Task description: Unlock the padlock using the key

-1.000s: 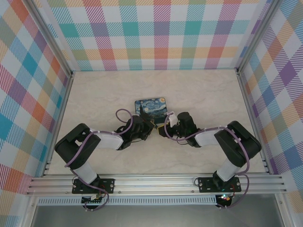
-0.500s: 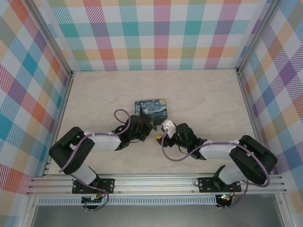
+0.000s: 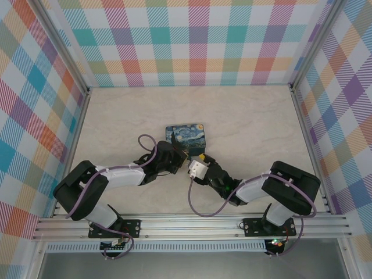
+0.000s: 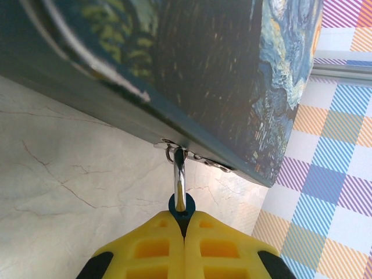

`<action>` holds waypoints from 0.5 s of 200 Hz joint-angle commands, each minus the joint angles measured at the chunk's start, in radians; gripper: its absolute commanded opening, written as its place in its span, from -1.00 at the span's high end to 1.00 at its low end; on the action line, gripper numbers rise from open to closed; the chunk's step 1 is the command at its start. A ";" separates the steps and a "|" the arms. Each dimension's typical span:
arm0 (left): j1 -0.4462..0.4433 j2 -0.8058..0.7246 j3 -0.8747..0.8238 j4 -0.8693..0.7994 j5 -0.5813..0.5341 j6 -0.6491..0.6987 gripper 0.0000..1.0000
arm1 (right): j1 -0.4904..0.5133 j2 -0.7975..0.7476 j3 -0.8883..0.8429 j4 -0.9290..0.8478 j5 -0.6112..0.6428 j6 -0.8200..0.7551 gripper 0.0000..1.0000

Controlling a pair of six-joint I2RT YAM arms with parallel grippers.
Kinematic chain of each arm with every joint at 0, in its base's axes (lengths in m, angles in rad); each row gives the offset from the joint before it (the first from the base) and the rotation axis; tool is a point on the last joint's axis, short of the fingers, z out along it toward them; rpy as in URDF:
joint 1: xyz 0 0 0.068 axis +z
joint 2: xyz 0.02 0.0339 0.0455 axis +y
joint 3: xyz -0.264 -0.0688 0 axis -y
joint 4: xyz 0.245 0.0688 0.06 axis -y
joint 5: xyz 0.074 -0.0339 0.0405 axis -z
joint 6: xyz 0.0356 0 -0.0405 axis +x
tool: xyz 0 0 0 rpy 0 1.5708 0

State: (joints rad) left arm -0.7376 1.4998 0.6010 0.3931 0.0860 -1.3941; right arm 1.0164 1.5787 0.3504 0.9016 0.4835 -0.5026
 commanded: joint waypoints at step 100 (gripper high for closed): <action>-0.016 -0.035 0.006 0.017 0.006 0.016 1.00 | 0.008 0.036 0.084 0.028 -0.046 0.001 0.22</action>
State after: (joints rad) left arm -0.7376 1.4982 0.6010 0.3923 0.0875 -1.3941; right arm 1.0172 1.5963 0.4084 0.9222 0.4557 -0.5091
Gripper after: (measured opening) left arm 0.048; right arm 0.414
